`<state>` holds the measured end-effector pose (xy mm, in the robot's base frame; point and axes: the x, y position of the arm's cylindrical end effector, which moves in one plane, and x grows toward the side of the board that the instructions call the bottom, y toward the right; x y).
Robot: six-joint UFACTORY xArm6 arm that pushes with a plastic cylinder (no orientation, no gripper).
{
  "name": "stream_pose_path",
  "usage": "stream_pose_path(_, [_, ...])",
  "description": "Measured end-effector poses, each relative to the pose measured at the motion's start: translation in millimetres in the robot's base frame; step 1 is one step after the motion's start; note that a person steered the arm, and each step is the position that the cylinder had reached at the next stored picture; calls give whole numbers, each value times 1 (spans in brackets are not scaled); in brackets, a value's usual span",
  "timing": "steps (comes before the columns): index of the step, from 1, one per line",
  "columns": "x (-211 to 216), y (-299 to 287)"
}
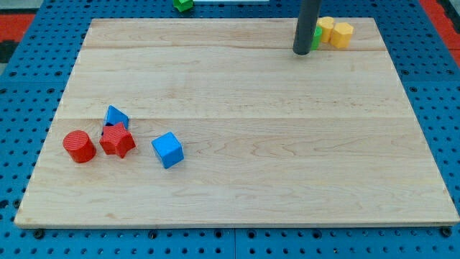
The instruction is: Move the cube to the top right of the red star
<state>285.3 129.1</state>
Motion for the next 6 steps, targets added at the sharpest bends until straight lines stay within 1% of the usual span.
stream_pose_path(2, [2, 2])
stream_pose_path(3, [51, -23])
stream_pose_path(4, [120, -70])
stream_pose_path(5, [191, -132])
stream_pose_path(6, [246, -158])
